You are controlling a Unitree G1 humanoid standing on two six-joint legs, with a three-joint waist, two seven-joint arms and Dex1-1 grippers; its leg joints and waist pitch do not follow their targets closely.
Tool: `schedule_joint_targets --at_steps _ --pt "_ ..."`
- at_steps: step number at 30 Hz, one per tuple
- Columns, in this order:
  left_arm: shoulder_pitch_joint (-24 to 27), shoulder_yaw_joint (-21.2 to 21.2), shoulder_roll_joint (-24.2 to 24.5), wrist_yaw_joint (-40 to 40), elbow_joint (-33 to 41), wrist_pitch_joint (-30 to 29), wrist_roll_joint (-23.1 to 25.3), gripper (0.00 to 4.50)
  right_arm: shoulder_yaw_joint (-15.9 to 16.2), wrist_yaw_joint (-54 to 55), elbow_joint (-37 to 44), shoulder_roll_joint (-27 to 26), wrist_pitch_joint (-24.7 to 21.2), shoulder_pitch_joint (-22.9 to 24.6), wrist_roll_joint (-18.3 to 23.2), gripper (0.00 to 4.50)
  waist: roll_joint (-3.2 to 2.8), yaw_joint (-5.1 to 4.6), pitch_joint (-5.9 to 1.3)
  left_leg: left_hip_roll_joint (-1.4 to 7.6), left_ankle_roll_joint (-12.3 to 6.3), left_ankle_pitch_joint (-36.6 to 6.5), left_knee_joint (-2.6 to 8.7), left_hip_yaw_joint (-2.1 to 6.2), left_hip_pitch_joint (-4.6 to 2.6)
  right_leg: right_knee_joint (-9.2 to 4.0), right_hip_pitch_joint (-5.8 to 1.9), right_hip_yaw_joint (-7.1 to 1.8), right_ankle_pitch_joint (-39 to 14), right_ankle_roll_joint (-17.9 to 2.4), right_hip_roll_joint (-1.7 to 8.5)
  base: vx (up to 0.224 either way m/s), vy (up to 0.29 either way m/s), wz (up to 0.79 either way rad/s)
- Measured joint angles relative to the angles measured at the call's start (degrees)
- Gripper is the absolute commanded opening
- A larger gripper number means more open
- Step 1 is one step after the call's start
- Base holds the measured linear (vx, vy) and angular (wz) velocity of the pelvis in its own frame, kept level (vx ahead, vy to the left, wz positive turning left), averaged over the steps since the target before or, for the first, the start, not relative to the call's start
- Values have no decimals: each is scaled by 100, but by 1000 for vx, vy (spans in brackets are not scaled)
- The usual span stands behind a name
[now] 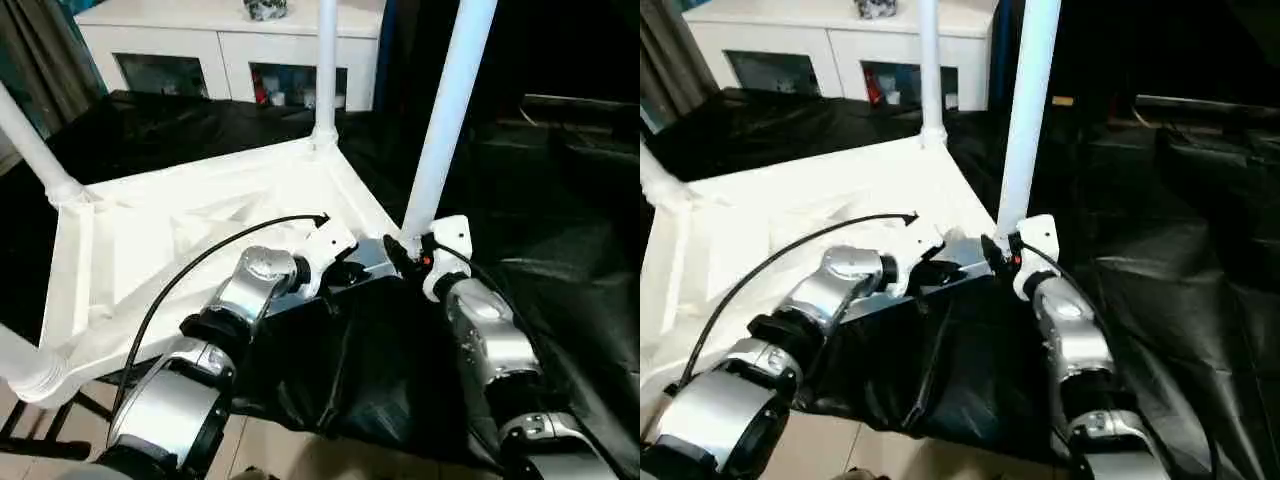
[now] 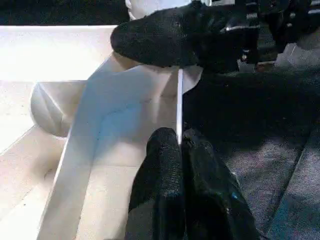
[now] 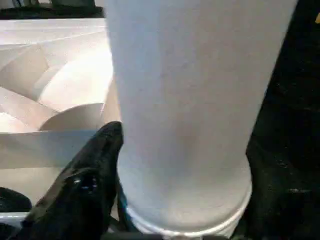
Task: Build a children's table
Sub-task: Rotate leg to tighten
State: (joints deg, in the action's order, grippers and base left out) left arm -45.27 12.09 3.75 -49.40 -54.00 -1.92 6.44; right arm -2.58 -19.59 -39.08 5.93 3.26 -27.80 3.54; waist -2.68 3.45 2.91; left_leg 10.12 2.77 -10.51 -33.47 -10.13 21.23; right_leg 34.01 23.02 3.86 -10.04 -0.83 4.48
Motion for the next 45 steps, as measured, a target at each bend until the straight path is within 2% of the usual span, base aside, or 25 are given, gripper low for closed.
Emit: schedule_joint_targets --at_steps 3,5,14,18,19,22,24,26,28,29,30,35,38,41,42,45 --pt "40 7 75 -130 45 93 -2 0 37 -343 -29 101 95 5 -7 386 -2 -5 1 0 0 0 -3 0 3 0 1 0 1 -1 1 0 0 0" --pt "107 28 198 -448 111 201 -9 0 119 -965 -24 325 141 11 91 401 -3 -4 2 1 0 0 -1 1 2 2 1 2 1 -1 1 0 0 0" --pt "334 167 761 -1986 372 564 -237 0 600 -3429 333 1227 170 126 440 401 -5 28 3 8 -2 0 -16 1 10 9 0 8 2 -3 0 0 0 0" --pt "404 186 967 -2538 428 694 -307 0 804 -4353 529 1558 59 172 562 401 3 82 8 10 -18 9 -15 1 13 9 5 11 2 -3 0 0 0 0" --pt "406 197 1023 -2634 428 727 -312 0 844 -4520 538 1607 41 186 582 376 4 101 8 11 -18 10 -15 1 14 9 5 12 2 -3 0 0 0 0" --pt "421 250 1093 -2894 428 807 -349 0 986 -4887 589 1684 -71 255 614 369 5 164 9 11 -17 9 -16 1 15 9 6 11 2 -3 0 0 0 0" --pt "433 274 1157 -3045 429 838 -391 0 1068 -5080 689 1698 -137 272 617 363 6 171 9 11 -16 9 -17 1 16 9 7 11 2 -3 0 0 0 0" --pt "438 292 1180 -3150 429 848 -405 0 1138 -5197 734 1742 -157 272 617 327 8 185 10 11 -15 8 -18 1 17 9 7 11 2 -3 0 0 0 0" --pt "439 292 1197 -3166 429 854 -409 0 1178 -5260 747 1741 -166 273 638 324 8 180 10 11 -14 7 -18 1 17 9 7 10 2 -3 0 0 0 0" --pt "439 291 1205 -3176 429 857 -409 0 1187 -5269 752 1735 -183 276 663 324 9 176 10 11 -14 7 -18 1 17 9 7 10 2 -3 0 0 0 0" --pt "439 291 1206 -3180 428 857 -409 0 1186 -5265 754 1727 -206 277 682 291 9 175 11 11 -14 7 -18 1 16 10 7 11 2 -3 0 0 0 0" --pt "429 222 1158 -2968 405 742 -435 0 994 -4792 787 1481 -353 351 727 276 8 162 10 14 -7 4 -19 1 15 13 7 12 3 -5 0 0 0 0" --pt "319 158 935 -2218 282 540 -365 0 701 -3707 668 1181 -367 342 594 271 12 134 11 14 0 0 -27 0 12 12 5 10 7 -11 0 0 0 0" --pt "161 79 585 -1341 122 302 -223 0 419 -2221 354 736 -307 191 384 270 13 51 11 10 1 0 -26 -2 8 11 5 3 8 -12 0 0 0 0" --pt "140 57 517 -1146 110 226 -210 0 352 -1857 270 627 -304 123 330 270 11 14 10 9 1 -1 -22 -3 7 11 5 3 8 -12 0 0 0 0" --pt "29 10 240 -539 22 25 -137 0 248 -878 145 376 -315 1 170 270 2 2 4 8 1 0 -8 -3 4 7 4 5 5 -8 0 0 0 0"
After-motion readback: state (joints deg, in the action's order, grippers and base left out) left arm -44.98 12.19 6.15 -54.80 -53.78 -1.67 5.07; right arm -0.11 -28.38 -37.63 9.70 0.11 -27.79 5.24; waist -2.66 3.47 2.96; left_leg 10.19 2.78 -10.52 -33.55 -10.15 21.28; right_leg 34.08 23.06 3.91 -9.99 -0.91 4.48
